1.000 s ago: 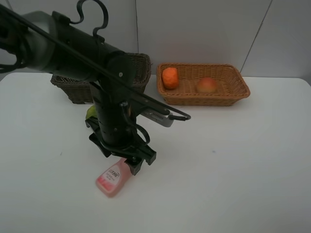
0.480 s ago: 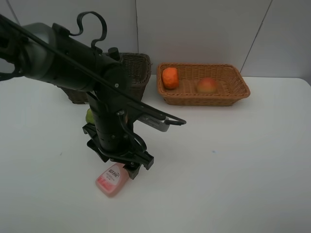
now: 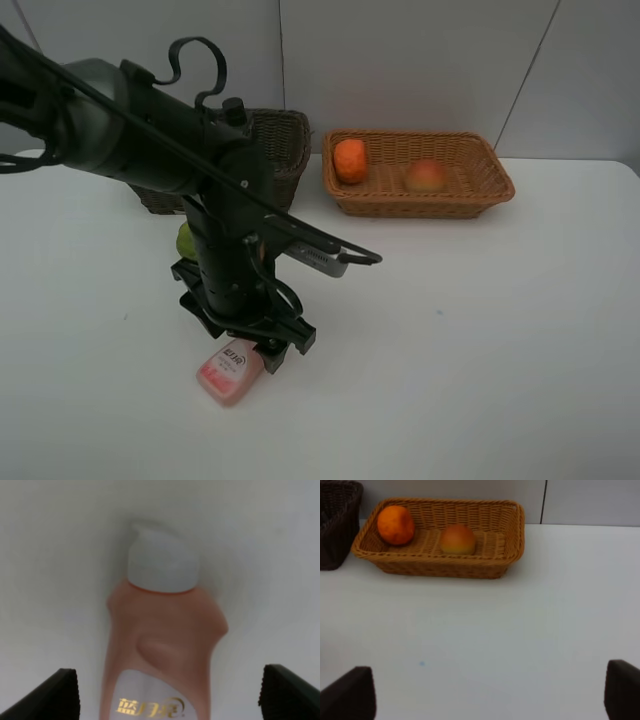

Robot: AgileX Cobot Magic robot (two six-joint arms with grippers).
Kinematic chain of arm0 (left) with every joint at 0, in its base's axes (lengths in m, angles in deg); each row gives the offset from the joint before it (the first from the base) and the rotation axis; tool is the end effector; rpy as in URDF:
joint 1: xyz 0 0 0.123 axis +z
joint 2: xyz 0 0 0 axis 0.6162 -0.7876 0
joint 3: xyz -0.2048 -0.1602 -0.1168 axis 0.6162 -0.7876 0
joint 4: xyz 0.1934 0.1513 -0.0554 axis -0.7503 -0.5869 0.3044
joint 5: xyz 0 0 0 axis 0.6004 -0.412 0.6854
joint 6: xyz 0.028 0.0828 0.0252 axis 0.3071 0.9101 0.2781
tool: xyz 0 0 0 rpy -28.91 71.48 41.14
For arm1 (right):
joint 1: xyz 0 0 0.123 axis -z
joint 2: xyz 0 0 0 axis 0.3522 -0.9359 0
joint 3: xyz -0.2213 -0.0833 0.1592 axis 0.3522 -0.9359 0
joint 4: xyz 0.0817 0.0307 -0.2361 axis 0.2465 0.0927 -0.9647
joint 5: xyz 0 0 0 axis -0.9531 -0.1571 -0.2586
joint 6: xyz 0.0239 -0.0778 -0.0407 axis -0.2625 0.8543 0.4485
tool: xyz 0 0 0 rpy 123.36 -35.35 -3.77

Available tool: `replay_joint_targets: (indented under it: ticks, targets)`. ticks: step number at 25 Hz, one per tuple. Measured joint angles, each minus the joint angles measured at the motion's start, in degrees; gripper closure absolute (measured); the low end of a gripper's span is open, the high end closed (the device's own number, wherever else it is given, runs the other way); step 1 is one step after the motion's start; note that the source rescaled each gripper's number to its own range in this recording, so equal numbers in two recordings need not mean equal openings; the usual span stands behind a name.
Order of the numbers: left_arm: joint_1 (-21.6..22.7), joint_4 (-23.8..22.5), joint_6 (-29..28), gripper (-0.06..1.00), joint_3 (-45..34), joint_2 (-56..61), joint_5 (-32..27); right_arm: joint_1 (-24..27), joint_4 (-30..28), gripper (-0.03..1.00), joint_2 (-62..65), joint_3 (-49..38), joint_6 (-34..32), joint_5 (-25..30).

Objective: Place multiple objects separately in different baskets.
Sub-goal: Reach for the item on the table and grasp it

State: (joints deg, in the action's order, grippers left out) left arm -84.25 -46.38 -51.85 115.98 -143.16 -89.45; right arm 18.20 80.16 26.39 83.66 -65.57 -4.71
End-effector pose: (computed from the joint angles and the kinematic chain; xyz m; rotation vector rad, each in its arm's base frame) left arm 0.2325 -0.2419 0.1201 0.8264 2.9848 -0.0331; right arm -0.0085 0.0010 0.2845 -0.0595 2.0107 0.0383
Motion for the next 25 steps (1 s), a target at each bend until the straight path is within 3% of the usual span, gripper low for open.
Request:
replay_joint_targets:
  ticks: [25]
  targets:
    - [0.0, 0.4, 5.6, 0.01, 0.0, -3.0, -1.8, 0.0, 0.0, 0.00, 0.0, 0.0, 0.0, 0.0]
